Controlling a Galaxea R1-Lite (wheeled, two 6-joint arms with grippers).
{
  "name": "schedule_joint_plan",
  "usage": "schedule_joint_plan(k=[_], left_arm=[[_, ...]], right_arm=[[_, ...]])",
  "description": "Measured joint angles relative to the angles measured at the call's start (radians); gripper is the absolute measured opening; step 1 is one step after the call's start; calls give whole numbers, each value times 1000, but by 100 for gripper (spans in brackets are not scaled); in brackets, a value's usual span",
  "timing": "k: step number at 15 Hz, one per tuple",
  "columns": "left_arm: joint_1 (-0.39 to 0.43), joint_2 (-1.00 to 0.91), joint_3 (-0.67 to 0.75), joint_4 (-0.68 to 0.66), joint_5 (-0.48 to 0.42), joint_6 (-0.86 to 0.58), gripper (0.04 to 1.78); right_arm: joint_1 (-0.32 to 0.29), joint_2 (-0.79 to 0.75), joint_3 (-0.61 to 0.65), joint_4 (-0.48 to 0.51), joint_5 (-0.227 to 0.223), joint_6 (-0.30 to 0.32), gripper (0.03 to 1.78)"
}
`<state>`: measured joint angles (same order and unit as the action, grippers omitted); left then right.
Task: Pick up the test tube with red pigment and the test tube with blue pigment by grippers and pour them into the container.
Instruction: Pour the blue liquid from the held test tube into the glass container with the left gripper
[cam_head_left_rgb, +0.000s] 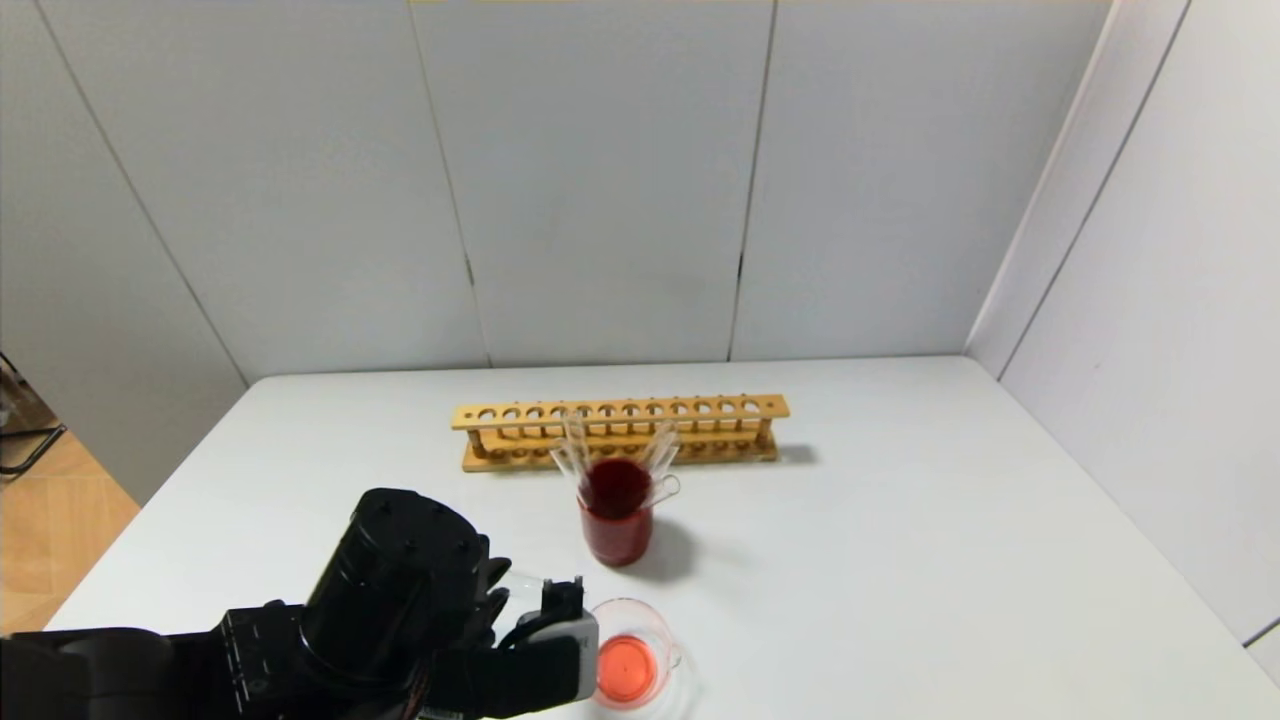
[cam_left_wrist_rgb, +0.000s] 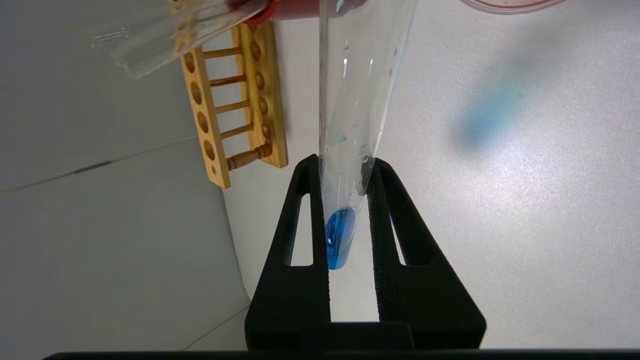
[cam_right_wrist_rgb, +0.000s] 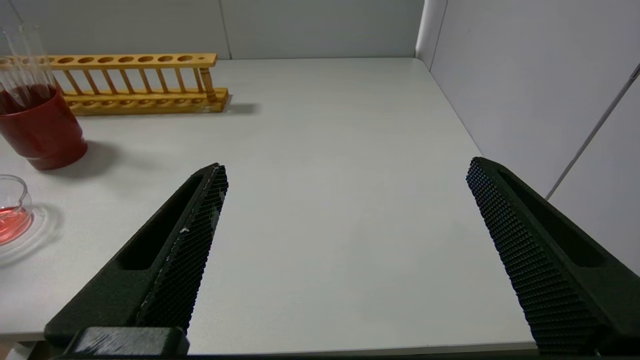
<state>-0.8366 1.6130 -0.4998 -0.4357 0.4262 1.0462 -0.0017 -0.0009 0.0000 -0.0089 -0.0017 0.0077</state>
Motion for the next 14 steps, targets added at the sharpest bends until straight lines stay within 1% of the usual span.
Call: schedule_joint_plan(k=[2,4,6,9,14], left_arm=[[0,20,0,4,2,26,30],[9,27,-2,7,11,106,30],[23,40,-7,6,51,166,30],[25,68,-21,7,81,175,30],[27,113,-57,-1,87,173,30]], right_arm=[[0,0,0,0,0,0,174],[0,0,0,0,0,0,174],[0,0,0,0,0,0,174],[0,0,0,0,0,0,174],[0,0,0,0,0,0,174]])
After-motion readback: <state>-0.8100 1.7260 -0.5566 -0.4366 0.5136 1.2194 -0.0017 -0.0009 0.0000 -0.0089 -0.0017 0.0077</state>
